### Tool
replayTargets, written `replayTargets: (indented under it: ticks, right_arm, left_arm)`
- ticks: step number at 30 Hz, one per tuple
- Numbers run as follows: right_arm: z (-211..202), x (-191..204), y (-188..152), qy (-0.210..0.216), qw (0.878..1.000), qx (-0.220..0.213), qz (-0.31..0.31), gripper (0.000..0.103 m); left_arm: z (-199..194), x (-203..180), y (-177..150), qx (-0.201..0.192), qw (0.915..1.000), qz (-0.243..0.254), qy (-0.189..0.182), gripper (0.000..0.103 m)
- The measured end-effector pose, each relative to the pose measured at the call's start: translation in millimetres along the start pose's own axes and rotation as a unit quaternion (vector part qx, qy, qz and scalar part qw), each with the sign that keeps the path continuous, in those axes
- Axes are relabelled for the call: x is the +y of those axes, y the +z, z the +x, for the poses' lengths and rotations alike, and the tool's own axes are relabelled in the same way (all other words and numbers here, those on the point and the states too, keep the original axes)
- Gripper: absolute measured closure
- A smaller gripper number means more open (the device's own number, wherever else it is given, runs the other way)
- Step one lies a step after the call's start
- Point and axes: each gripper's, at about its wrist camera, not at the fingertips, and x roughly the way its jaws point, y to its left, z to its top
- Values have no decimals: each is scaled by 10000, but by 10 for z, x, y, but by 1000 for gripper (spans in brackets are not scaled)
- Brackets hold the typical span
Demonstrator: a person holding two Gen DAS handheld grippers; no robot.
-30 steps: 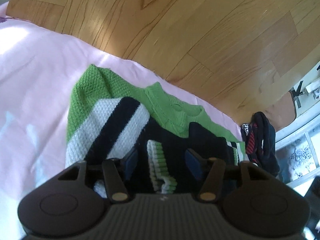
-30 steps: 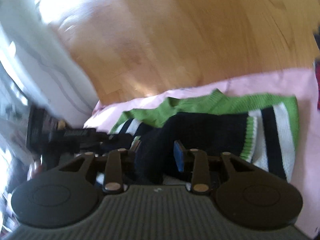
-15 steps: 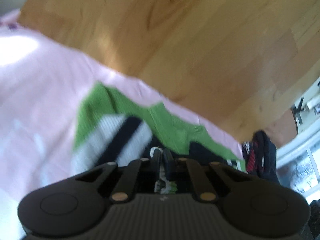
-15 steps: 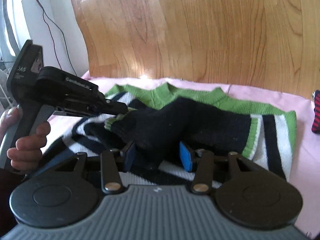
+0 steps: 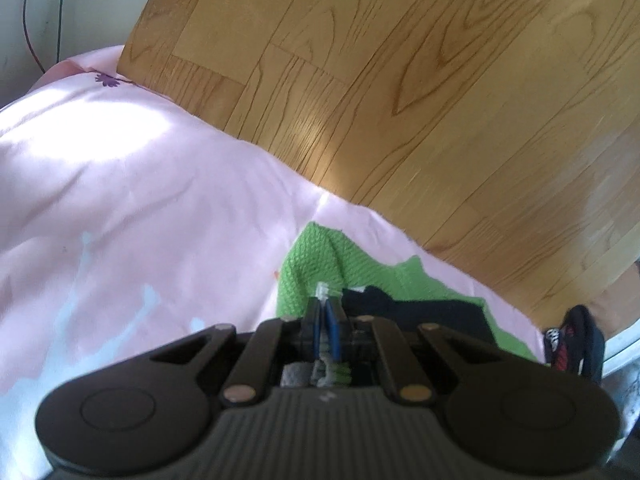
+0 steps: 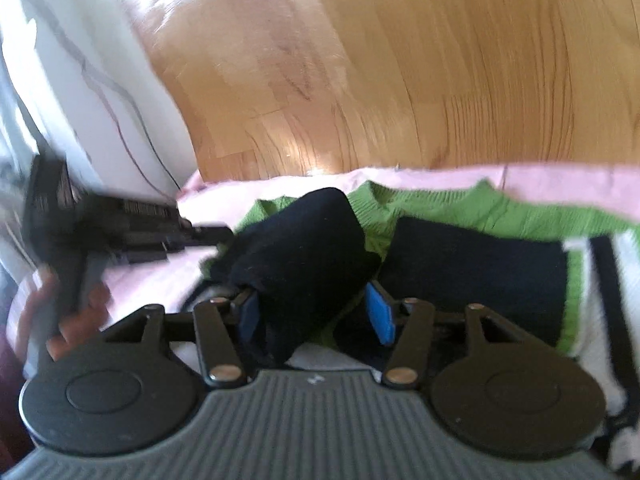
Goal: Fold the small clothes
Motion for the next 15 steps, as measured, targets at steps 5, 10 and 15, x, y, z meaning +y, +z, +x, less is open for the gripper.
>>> replayTargets:
  ticks: [5, 10, 15]
  right_arm:
    - [184, -320, 93, 964, 9810, 412, 1631, 38]
    - [236, -496, 95, 1458, 9501, 498, 2711, 33]
    - [206, -583, 75, 1833, 9237, 432, 3336, 24]
  left_arm:
    - [31, 17, -1, 52, 10000, 5, 30, 98]
    - [62, 9, 7, 109, 9999, 13, 53, 98]
    - [94, 38, 23, 171, 9998, -68, 34, 97]
